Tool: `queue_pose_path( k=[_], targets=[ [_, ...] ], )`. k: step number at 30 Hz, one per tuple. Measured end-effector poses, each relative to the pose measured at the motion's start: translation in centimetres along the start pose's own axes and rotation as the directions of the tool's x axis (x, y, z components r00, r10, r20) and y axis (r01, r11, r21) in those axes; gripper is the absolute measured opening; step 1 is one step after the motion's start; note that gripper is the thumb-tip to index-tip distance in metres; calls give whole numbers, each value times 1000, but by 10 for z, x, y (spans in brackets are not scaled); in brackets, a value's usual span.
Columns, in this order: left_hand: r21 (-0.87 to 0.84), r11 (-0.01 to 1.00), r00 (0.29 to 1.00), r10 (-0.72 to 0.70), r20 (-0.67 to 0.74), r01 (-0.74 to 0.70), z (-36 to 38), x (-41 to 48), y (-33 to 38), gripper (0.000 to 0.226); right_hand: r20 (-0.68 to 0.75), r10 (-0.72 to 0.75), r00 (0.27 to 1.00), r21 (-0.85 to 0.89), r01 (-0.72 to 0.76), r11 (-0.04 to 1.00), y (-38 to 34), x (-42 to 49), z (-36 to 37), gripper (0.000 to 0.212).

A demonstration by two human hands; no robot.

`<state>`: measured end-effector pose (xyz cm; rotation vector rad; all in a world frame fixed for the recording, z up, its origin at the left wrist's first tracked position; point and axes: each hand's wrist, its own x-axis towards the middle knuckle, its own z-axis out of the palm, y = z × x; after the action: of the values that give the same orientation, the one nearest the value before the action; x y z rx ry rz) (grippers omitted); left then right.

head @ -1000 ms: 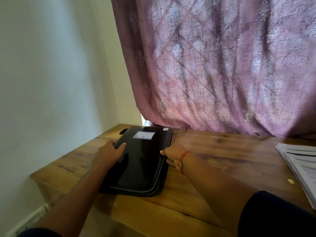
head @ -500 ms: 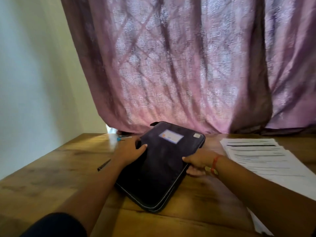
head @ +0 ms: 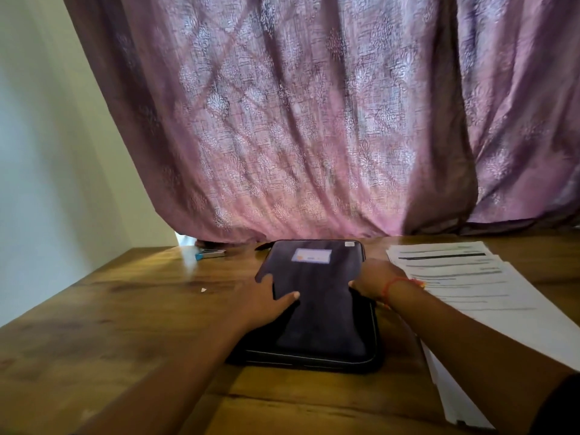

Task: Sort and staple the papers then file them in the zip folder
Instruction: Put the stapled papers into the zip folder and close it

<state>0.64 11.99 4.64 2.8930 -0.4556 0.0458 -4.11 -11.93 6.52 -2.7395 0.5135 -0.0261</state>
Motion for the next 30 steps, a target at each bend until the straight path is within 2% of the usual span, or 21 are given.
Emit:
queue_pose_path(
  k=[5, 11, 13, 16, 18, 20, 22, 24, 25, 28, 30],
  targets=[
    [-10, 999, 997, -47, 58, 48, 3, -20, 16, 84, -79, 41, 996, 23, -40, 999, 6, -2, 2, 37],
    [0, 996, 990, -88, 111, 89, 2, -31, 30, 98, -95, 53, 994, 47, -48, 998, 13, -3, 3, 28],
    [12, 997, 990, -76, 117, 75, 3, -30, 29, 98, -83, 41, 996, 106, -33, 994, 17, -1, 1, 27],
    [21, 1000, 997, 7, 74, -8, 4, -31, 31, 93, -54, 36, 998, 324, -16, 946, 23, 1, -6, 30],
    [-13, 993, 992, 121, 19, -121, 1, -36, 36, 91, -39, 54, 998, 473, -29, 881, 26, 0, -11, 28],
    [-85, 951, 955, 293, -53, -296, -2, -45, 44, 87, -20, 68, 997, 625, -41, 779, 26, -2, -14, 26],
    [-161, 884, 899, 431, -83, -438, -4, -52, 50, 85, -36, 76, 996, 706, -29, 708, 25, -3, -14, 23],
    [-127, 844, 854, 516, -70, -521, -5, -57, 54, 87, -44, 82, 996, 744, -22, 668, 25, -2, -14, 22],
    [-92, 833, 838, 544, -50, -546, -5, -58, 56, 88, -44, 85, 995, 729, -26, 684, 26, -1, -14, 22],
    [-22, 803, 802, 596, 25, -596, -4, -61, 58, 92, -45, 81, 996, 531, -45, 846, 29, 3, -12, 29],
    [-3, 785, 784, 618, 58, -619, 0, -63, 57, 94, -41, 82, 996, 436, -56, 898, 29, 4, -9, 33]
  ],
)
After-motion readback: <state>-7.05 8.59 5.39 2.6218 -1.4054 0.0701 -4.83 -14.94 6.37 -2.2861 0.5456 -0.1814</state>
